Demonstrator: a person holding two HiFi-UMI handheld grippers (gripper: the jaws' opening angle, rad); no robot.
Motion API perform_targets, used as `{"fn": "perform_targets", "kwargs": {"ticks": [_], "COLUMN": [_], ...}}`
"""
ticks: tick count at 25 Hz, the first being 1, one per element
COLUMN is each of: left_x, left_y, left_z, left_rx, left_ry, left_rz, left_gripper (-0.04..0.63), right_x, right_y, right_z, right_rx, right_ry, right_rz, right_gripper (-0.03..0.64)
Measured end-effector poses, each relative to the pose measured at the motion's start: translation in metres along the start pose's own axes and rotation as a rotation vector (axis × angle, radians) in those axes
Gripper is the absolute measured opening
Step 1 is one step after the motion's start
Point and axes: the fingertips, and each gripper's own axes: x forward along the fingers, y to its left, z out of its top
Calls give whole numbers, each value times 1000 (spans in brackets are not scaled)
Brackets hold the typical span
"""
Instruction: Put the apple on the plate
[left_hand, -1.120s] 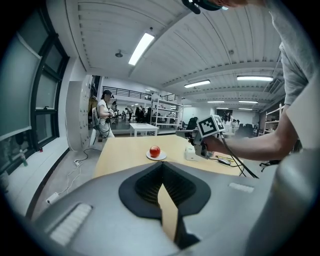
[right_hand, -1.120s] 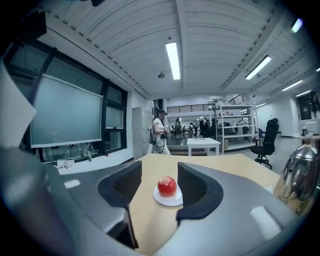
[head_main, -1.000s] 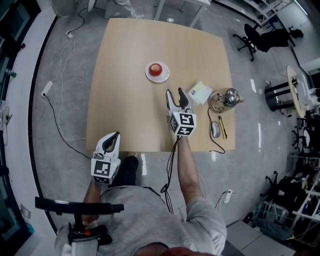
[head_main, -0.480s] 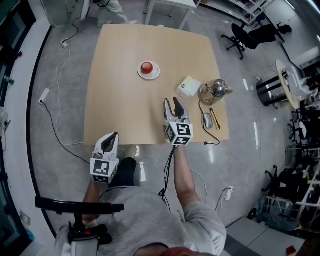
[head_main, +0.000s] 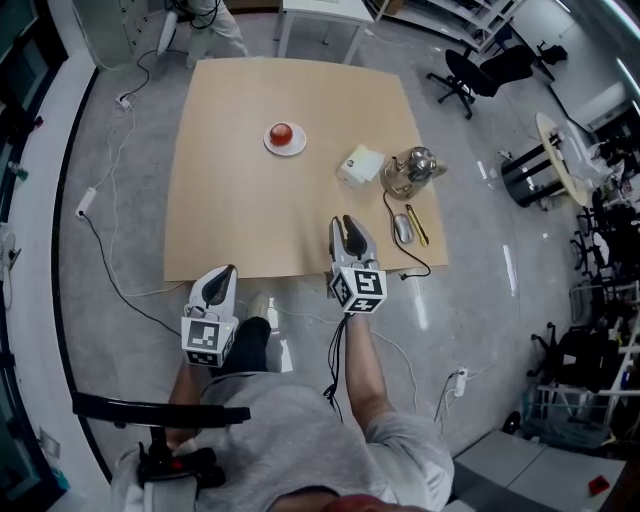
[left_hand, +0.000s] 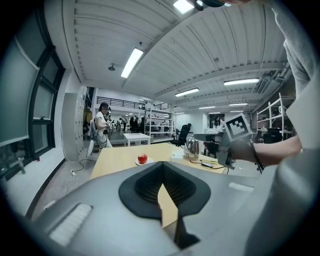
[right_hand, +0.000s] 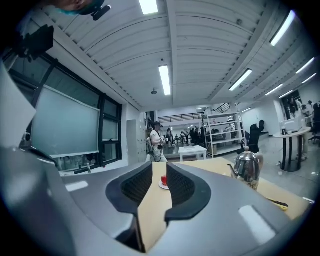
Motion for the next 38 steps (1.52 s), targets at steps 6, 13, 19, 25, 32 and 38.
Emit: {"fn": "perform_targets", "kwargs": {"ticks": [6, 13, 19, 25, 32, 38], "left_x": [-20, -39, -50, -64, -78, -82], "left_y": [-15, -25, -35, -41, -55, -54], "left_z": [-1, -5, -3, -6, -7, -9], "left_rx": [9, 23, 31, 33, 47, 50], "left_ry": [-23, -35, -51, -59, -66, -70], "left_rz": [-13, -17, -15, -12, -14, -13], "left_gripper": [20, 20, 20, 20, 20, 20], "right_x": [-49, -96, -129, -160, -197, -211], "right_y": [4, 19, 19, 24, 23, 34], "right_z": [4, 8, 7, -8, -24, -32], "right_rx": [-44, -58, -72, -64, -23, 12], "right_ry": [-30, -53, -56, -38, -19, -20], "right_rz": [-42, -49, -51, -53, -67, -77], "right_gripper": [28, 12, 6, 6, 6, 6]}}
